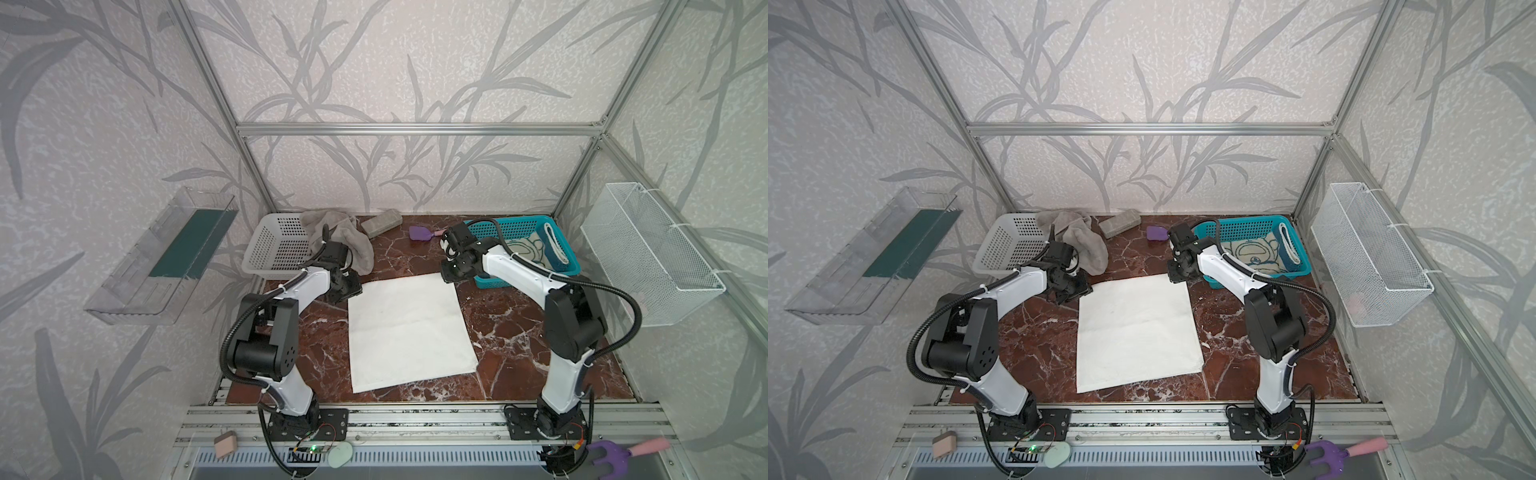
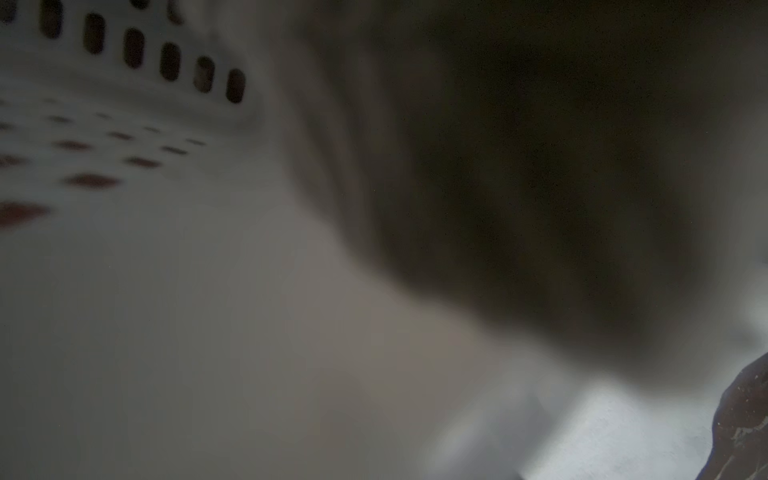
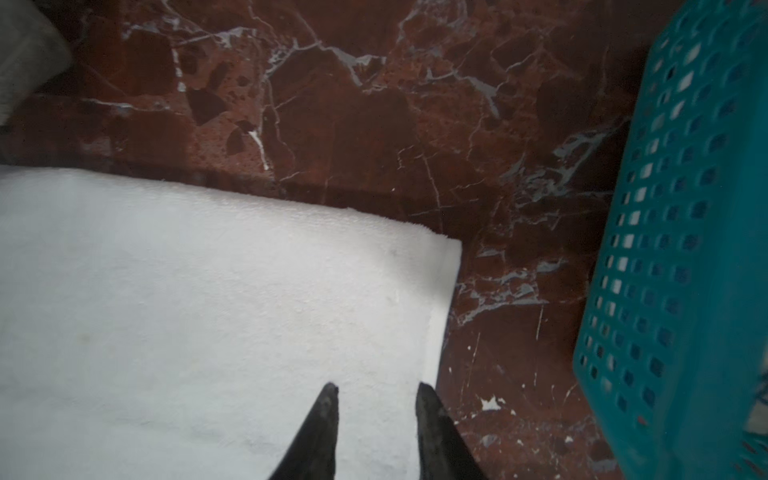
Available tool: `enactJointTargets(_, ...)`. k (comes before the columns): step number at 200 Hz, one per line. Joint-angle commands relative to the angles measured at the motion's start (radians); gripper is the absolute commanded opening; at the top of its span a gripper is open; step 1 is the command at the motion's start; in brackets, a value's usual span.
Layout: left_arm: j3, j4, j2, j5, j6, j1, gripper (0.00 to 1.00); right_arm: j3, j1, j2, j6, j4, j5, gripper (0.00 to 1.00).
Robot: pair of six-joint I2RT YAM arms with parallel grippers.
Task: Fold and stack the towels
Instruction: 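Lift both grippers off the towel and move them toward the baskets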
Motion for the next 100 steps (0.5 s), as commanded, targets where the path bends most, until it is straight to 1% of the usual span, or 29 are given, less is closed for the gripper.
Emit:
enactJointTargets(1,0.041,0.047,0.029,-0.071,0.022,-0.001,0.46,0.078,-0.049,0.055,-0.034,-0.044,-0.016,0.33)
enactJointTargets(18,0.042,0.055,0.037,-0.105,0.022,0.001,0.48,0.119,-0.062,0.1,-0.048,-0.055,-0.03,0.33)
enactJointTargets(70,0.065,0.026,0.057,-0.161,0.05,0.0,0.55,0.207,-0.062,0.213,-0.064,-0.086,-0.076,0.34)
enactJointTargets(100,0.065,0.025,0.08,-0.139,0.053,0.004,0.57,0.225,-0.062,0.251,-0.062,-0.102,-0.068,0.35)
